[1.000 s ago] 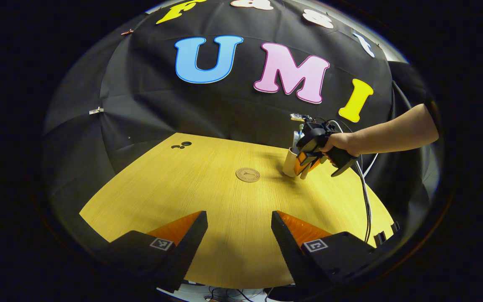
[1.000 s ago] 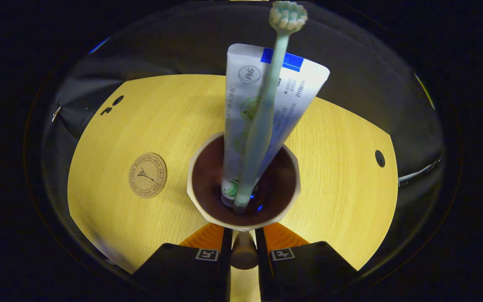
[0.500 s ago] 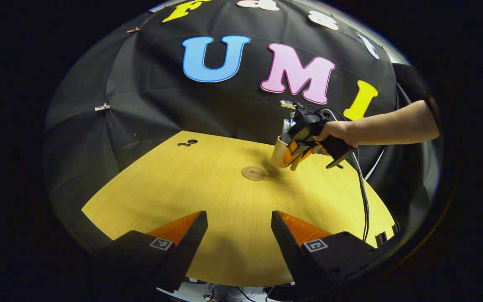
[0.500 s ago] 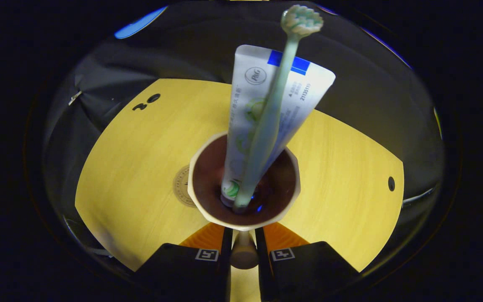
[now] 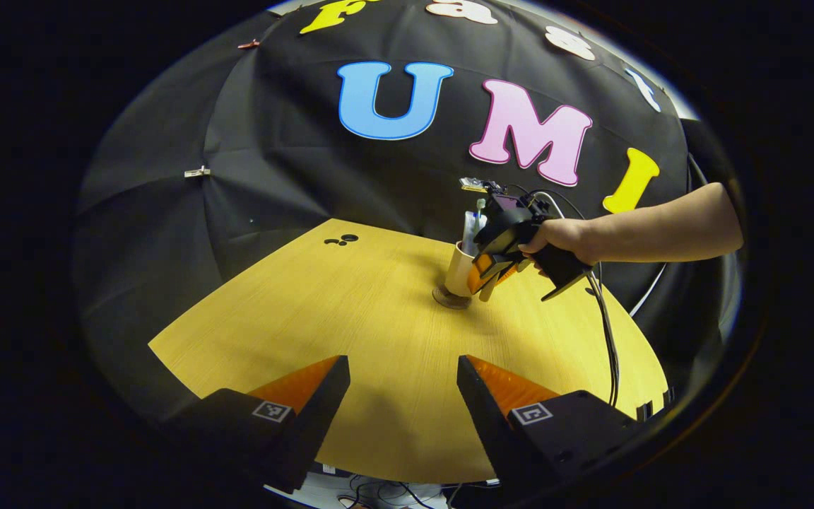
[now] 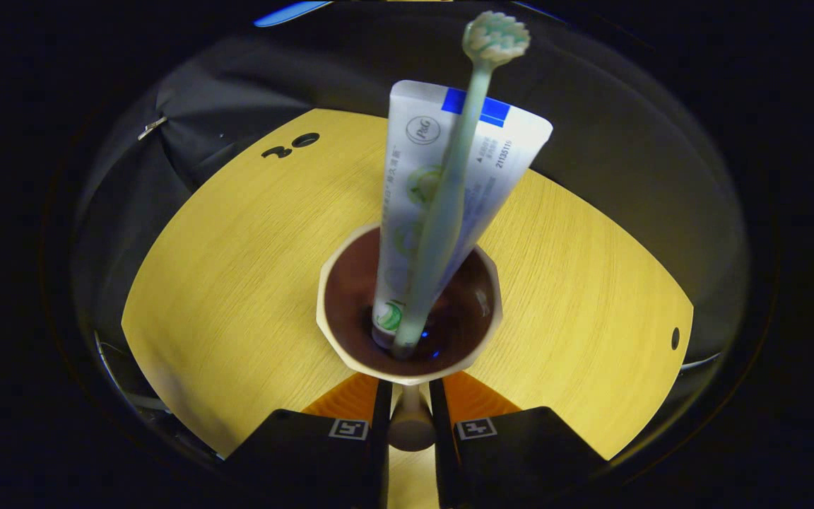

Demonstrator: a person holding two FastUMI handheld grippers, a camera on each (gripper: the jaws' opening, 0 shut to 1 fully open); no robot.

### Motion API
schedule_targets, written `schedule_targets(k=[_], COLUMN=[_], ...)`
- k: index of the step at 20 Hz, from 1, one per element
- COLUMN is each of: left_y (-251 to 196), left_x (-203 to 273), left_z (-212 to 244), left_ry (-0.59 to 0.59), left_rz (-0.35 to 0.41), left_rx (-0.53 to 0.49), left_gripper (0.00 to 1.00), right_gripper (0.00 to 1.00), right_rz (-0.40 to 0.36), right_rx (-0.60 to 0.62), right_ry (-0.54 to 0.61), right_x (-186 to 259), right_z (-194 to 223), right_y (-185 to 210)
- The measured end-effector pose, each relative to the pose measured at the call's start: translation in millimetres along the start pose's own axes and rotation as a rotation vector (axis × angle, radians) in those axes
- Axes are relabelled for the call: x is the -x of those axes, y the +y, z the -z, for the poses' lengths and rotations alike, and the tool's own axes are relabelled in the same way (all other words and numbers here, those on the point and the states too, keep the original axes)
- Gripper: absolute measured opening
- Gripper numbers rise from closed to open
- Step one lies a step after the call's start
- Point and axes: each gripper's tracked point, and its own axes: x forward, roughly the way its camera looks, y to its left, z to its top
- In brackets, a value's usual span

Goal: Put the toothbrush and toothpaste on the desktop into the cup, then pick up the cup and place it on the coaster on the desktop.

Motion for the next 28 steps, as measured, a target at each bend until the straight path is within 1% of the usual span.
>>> schedule_targets(k=[3,4,8,9,10,11,12,14,15,16,18,20,23,25,28], left_y=[5,6,3,2,0,-3,-6,-14,-17,-22,-32,-44,-70,-83,-94], left_x=[-1,-1,-2,-2,-1,-2,-1,0,2,3,6,10,20,27,46], left_z=[1,1,4,4,4,5,4,0,-4,-9,-20,-37,-66,-89,-125], left_ry=[0.004,0.008,0.012,0.011,0.013,0.015,0.016,0.013,0.007,-0.001,-0.02,-0.048,-0.121,-0.175,-0.267], left_rz=[-0.015,-0.022,-0.015,-0.013,-0.011,-0.007,-0.001,0.01,0.017,0.025,0.045,0.069,0.103,0.122,0.15], left_rx=[-0.006,-0.007,-0.015,-0.017,-0.019,-0.02,-0.022,-0.034,-0.042,-0.049,-0.054,-0.062,-0.089,-0.091,-0.081], left_gripper=[0.97,0.97,0.97,0.97,0.97,0.97,0.97,0.97,0.97,0.97,0.97,0.97,0.97,0.97,0.97], right_gripper=[0.3,0.3,0.31,0.26,0.29,0.36,0.56,0.82,0.88,0.97,0.99,0.98,0.98,0.98,0.98], right_rz=[0.005,0.0,-0.002,-0.006,-0.014,-0.01,-0.013,-0.007,0.001,0.008,0.021,0.044,0.07,0.111,0.149], right_rx=[0.023,0.013,0.003,0.01,0.016,0.021,0.027,0.038,0.044,0.046,0.044,0.033,0.032,0.047,0.004], right_ry=[0.012,0.022,0.013,0.003,-0.013,-0.032,-0.046,-0.077,-0.105,-0.135,-0.22,-0.327,-0.482,-0.561,-0.709], right_x=[0,0,1,5,8,12,17,31,40,53,83,122,182,224,286], right_z=[6,9,9,7,6,3,5,5,4,4,2,-3,-4,2,11], right_y=[-3,-1,2,2,4,3,2,0,-3,-5,-7,-11,-14,-19,-16])
